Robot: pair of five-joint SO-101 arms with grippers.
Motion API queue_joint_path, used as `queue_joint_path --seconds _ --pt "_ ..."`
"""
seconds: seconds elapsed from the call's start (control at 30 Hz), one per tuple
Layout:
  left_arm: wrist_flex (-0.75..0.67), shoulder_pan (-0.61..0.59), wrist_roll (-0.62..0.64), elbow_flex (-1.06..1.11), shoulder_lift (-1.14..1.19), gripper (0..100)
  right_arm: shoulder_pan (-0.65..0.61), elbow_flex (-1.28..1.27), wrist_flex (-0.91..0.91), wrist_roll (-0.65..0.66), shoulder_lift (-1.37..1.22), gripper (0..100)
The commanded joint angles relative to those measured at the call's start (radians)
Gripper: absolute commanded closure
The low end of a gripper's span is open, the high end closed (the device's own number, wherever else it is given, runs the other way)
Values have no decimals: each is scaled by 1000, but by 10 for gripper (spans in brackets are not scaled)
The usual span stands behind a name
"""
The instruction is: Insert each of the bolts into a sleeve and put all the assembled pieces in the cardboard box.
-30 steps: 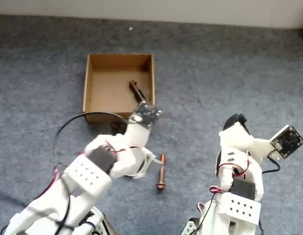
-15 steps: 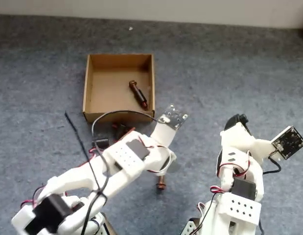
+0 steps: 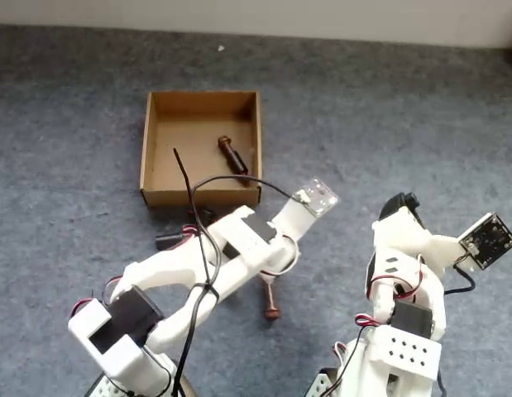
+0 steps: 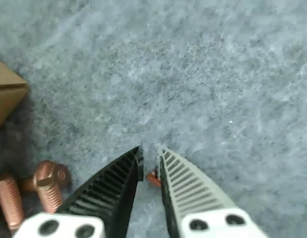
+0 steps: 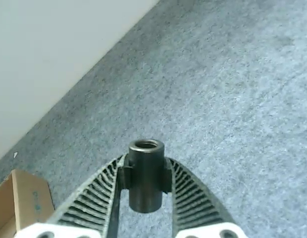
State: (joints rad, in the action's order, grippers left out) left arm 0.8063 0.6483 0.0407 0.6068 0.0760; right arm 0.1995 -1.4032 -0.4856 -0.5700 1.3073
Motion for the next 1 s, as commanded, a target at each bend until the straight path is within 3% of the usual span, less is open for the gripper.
queue_joint_path --seconds 0.0,0.27,0.5,0.57,0.73,0.97 --pt "126 -88 -23 -35 -8 944 7 12 24 -11 27 993" --pt "269 -153 -158 24 -50 993 8 12 24 -9 27 993" --pt "269 -139 -265 176 -421 991 13 18 24 -9 27 993" --pt "270 -139 -336 205 -533 953 38 21 24 -9 27 993" --pt "270 -137 -417 266 -696 742 102 21 24 -9 27 993" --pt "292 -64 -674 266 -555 731 151 21 24 -9 27 993"
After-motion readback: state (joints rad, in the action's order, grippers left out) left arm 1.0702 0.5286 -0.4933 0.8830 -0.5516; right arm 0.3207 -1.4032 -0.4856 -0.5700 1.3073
